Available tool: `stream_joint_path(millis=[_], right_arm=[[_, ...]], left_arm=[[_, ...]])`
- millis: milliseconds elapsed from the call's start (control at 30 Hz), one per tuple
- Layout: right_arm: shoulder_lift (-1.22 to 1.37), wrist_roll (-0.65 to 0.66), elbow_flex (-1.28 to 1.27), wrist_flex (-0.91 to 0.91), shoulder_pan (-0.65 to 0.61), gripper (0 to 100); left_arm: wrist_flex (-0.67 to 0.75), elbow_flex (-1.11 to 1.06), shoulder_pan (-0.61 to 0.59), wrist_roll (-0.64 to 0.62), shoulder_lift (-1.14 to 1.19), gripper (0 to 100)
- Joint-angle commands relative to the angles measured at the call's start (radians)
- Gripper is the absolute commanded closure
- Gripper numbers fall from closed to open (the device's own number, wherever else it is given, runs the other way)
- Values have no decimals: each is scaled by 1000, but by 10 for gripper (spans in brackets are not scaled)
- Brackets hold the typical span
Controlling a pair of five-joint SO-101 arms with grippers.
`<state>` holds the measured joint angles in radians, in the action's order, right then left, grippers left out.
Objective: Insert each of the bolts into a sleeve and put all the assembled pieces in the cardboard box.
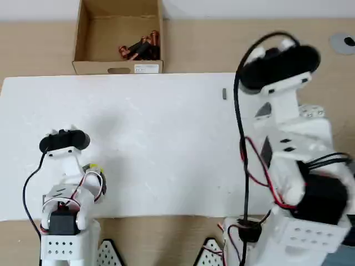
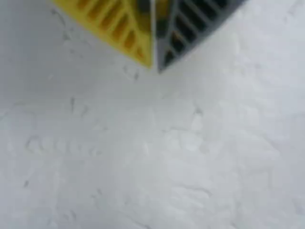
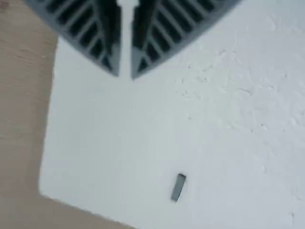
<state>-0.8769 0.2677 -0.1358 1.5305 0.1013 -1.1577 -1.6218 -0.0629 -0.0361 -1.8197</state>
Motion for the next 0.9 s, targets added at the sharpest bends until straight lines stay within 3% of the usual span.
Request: stream_joint_path(millis=[0,167,533,867], right_arm=[[-119,-14,-288,-149,12,990],[-265,-18,-621,-321,-7,990],[-648,-69,-1171,-482,-148,990],[-1007,-64,-1486,-480,-166,990]], left_arm=[[3,5,-8,2,-5,995],[3,5,-8,2,-5,995],[3,5,-8,2,-5,995],[3,5,-8,2,-5,995]])
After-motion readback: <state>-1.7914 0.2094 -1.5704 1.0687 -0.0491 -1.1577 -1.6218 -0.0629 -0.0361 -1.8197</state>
